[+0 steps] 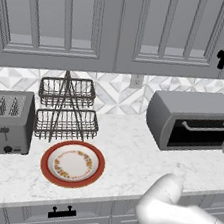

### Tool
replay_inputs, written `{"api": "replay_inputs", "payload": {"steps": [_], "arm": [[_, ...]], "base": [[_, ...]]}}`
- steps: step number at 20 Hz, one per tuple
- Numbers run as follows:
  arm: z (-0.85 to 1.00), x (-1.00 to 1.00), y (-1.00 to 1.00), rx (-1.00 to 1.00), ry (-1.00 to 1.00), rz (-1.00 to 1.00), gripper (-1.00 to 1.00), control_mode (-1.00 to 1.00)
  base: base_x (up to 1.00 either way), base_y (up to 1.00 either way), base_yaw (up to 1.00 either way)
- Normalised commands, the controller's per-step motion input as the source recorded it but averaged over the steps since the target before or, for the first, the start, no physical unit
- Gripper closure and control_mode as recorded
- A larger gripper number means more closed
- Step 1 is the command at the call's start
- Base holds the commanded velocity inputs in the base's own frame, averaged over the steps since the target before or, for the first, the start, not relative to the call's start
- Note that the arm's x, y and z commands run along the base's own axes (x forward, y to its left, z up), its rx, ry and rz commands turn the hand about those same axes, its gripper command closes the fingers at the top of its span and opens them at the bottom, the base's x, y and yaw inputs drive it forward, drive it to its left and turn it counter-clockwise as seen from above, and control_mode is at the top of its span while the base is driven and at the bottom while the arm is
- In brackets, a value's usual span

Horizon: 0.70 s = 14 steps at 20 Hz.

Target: Pick up the kebab skewer and baguette bread, and place them inside the toaster oven. Close the toaster oven door and start by setting the timer.

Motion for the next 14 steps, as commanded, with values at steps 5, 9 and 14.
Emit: {"api": "replay_inputs", "payload": {"steps": [5,9,14], "arm": [[0.01,0.12,0.00,0.00,0.02,0.00,-1.00,-1.00],[0.00,0.01,0.00,0.00,0.00,0.00,-1.00,-1.00],[0.00,0.08,0.00,0.00,0.00,0.00,-1.00,-1.00]], "base": [[0.00,0.00,0.00],[0.00,0.00,0.00],[0.00,0.00,0.00]]}}
